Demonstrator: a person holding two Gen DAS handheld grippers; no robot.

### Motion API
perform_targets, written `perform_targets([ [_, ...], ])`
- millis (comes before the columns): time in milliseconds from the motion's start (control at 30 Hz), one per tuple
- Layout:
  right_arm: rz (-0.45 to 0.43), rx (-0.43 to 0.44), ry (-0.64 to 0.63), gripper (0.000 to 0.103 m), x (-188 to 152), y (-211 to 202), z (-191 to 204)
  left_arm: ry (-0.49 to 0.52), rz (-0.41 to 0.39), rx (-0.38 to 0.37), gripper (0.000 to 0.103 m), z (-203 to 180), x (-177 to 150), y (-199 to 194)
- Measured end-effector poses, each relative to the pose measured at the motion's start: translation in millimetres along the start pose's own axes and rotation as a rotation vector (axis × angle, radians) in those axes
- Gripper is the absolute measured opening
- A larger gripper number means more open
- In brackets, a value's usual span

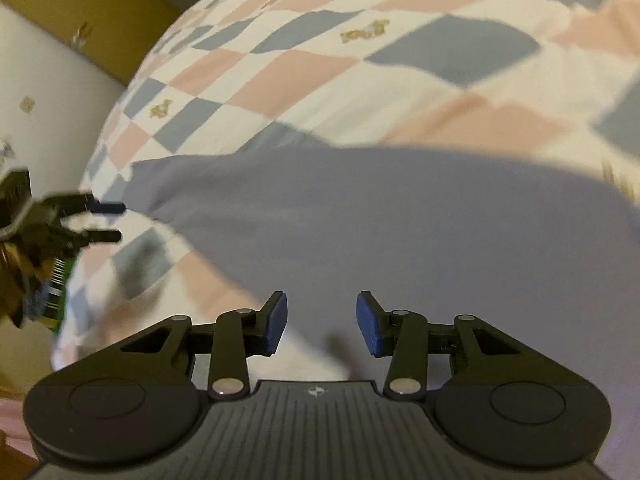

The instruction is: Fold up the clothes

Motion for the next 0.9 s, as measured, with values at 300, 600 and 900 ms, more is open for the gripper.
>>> perform_targets([
  [300,0.076,-0.121,-0.181,0.043,100,31,-36,0.159,0.093,-0.007,0.055,54,44,51],
  [600,0.259,-0.178,-0.367,0.042,122,70,-50,0.293,0.244,-0.02,0.051,86,32,83],
  [900,0.372,-0.143,-0.405,0.044,107,79,-51,0.329,0.308,-0.025,0.022,88,19,91],
])
Point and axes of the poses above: each gripper's, at about its wrist camera, not at the fingertips, and y roughly the way its jaws point, z to its left, x to its top, the point moved 10 cm from there along y, roughly the way its jaws point, and after that the axes turned 14 degrees about z, right-handed, at the moved point
